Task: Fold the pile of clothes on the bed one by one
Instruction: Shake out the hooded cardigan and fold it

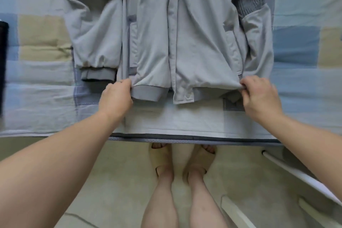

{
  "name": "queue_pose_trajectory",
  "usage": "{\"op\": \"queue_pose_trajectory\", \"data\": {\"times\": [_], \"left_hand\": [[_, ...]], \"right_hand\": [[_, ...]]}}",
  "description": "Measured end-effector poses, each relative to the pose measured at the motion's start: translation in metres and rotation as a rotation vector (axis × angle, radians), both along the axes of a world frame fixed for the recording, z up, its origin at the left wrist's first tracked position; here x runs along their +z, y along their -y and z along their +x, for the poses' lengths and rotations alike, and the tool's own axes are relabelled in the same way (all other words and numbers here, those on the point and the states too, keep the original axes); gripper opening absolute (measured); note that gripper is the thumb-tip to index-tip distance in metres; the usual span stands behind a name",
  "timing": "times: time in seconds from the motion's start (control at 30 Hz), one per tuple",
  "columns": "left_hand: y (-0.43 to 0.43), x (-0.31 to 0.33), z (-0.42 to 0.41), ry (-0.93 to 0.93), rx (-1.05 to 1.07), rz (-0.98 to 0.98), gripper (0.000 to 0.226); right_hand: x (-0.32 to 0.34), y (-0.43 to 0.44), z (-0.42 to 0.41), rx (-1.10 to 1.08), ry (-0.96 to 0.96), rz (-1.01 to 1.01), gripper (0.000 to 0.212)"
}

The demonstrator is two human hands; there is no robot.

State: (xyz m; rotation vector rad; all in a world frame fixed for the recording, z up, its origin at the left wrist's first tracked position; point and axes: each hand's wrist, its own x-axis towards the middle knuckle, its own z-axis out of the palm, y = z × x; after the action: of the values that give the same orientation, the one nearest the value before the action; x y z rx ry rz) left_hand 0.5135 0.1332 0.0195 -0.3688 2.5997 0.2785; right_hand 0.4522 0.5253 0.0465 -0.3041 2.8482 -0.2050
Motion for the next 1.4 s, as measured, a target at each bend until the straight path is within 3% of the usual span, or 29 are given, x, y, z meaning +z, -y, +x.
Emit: {"op": "queue_pose_trajectory", "data": {"times": [0.1,0.17,0.3,0.37,0.47,0.6,0.77,0.9,1.0,1.07,1.23,1.33,1.4], "left_hand": [[0.012,0.024,0.019,0.301,0.009,-0.043,0.010],[0.004,0.035,0.030,0.370,-0.049,-0.098,0.012],[-0.032,0.051,0.045,0.252,-0.217,-0.271,0.045],[-0.052,0.052,0.045,0.121,-0.284,-0.234,0.066],[-0.091,0.049,0.040,-0.013,-0.397,-0.024,0.063],[-0.153,0.042,0.027,-0.062,-0.385,0.207,0.061],[-0.227,0.026,0.011,-0.056,-0.436,0.352,0.068],[-0.266,0.011,0.007,-0.019,-0.381,0.228,0.086],[-0.280,0.007,0.004,-0.015,-0.348,0.089,0.086],[-0.287,0.009,0.000,-0.006,-0.325,0.026,0.081],[-0.308,0.016,-0.020,0.070,-0.266,-0.057,0.064],[-0.323,0.021,-0.032,0.062,-0.283,-0.106,0.060],[-0.333,0.028,-0.041,0.037,-0.303,-0.068,0.058]], "right_hand": [[0.019,-0.026,0.015,-0.050,0.229,0.245,0.010],[0.027,-0.029,0.020,-0.054,0.311,0.199,0.005],[0.028,-0.023,0.031,-0.029,0.251,0.063,0.008],[0.020,-0.030,0.036,-0.058,0.255,0.040,0.010],[0.010,-0.042,0.039,-0.246,0.323,-0.060,0.021],[-0.003,-0.055,0.032,-0.672,0.352,-0.217,0.037],[-0.022,-0.064,0.013,-0.958,0.301,-0.410,0.051],[-0.029,-0.062,0.005,-0.975,0.532,-0.660,0.033],[-0.023,-0.074,0.003,-1.037,0.631,-0.832,0.017],[-0.015,-0.099,-0.002,-1.116,0.595,-0.932,0.019],[-0.002,-0.197,-0.019,-1.505,0.186,-0.967,0.011],[0.000,-0.224,-0.020,-1.454,0.236,-0.961,0.007],[0.007,-0.228,-0.024,-1.413,0.247,-0.968,0.015]]}}
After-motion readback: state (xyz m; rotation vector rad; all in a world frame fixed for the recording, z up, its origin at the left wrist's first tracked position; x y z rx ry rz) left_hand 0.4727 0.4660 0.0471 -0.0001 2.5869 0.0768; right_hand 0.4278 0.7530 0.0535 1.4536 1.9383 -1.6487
